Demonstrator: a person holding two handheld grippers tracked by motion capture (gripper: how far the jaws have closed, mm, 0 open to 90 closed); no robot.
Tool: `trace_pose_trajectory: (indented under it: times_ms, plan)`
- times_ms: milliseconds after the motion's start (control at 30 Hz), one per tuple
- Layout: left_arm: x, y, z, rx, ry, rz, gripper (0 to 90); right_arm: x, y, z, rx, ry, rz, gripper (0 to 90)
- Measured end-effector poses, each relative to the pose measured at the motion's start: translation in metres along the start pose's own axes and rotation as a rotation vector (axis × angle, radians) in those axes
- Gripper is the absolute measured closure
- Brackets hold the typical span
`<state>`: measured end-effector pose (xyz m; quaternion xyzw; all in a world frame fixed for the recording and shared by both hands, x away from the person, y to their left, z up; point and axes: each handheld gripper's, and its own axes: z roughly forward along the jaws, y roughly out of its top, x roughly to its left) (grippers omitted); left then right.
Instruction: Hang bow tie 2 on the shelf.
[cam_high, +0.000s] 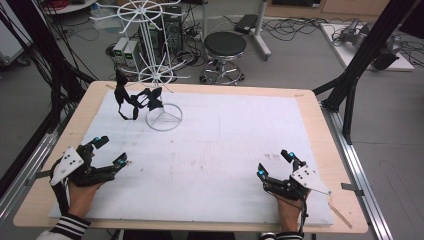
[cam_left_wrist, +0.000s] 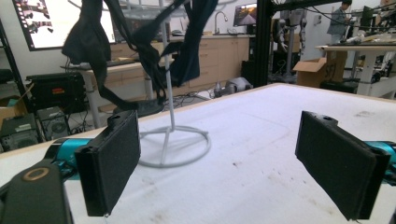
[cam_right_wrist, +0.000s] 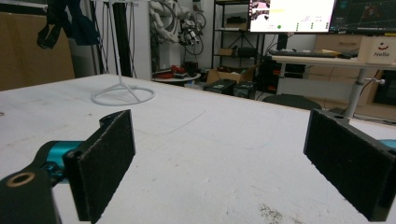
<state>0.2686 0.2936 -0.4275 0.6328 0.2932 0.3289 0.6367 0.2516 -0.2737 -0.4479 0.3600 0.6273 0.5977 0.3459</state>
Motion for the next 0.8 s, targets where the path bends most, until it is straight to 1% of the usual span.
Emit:
trace_pose_trajectory:
  times_ms: [33, 67, 167, 267, 333, 400, 433, 500, 700, 800]
  plan:
    - [-0.001, -0.002, 0.000, 0.002, 0.001, 0.004, 14.6, 0.000, 0.000, 0.000, -0.002, -0.004, -0.005, 8.3]
    - [-0.002, -0.006, 0.000, -0.001, 0.001, -0.004, 14.6, 0.000, 0.000, 0.000, -0.002, -0.004, -0.005, 8.3]
    - [-0.003, -0.012, 0.000, 0.000, -0.005, -0.009, 14.6, 0.000, -0.003, 0.001, 0.010, -0.002, -0.007, 8.3]
    - [-0.004, -0.017, 0.002, -0.003, -0.021, -0.011, 14.6, -0.001, -0.004, 0.002, 0.009, -0.004, -0.013, 8.2]
    - [-0.003, -0.020, 0.003, -0.011, -0.028, -0.016, 14.6, 0.001, -0.005, 0.001, 0.014, -0.002, -0.006, 8.2]
    - [-0.004, -0.023, 0.003, 0.002, -0.021, -0.016, 14.6, 0.001, -0.005, 0.002, 0.016, -0.001, -0.014, 8.3]
    - [-0.004, -0.024, 0.003, -0.001, -0.021, -0.022, 14.6, 0.001, -0.005, 0.002, 0.016, -0.001, -0.007, 8.2]
    - [-0.003, -0.026, 0.002, 0.004, -0.017, -0.019, 14.6, 0.000, -0.005, 0.002, 0.012, -0.001, -0.011, 8.2]
    - [-0.002, -0.028, 0.000, -0.022, -0.014, -0.038, 14.6, 0.001, -0.005, 0.002, 0.018, -0.004, -0.023, 8.3]
    - [-0.002, -0.028, -0.001, -0.021, -0.013, -0.043, 14.6, 0.002, -0.005, 0.002, 0.015, -0.004, -0.024, 8.3]
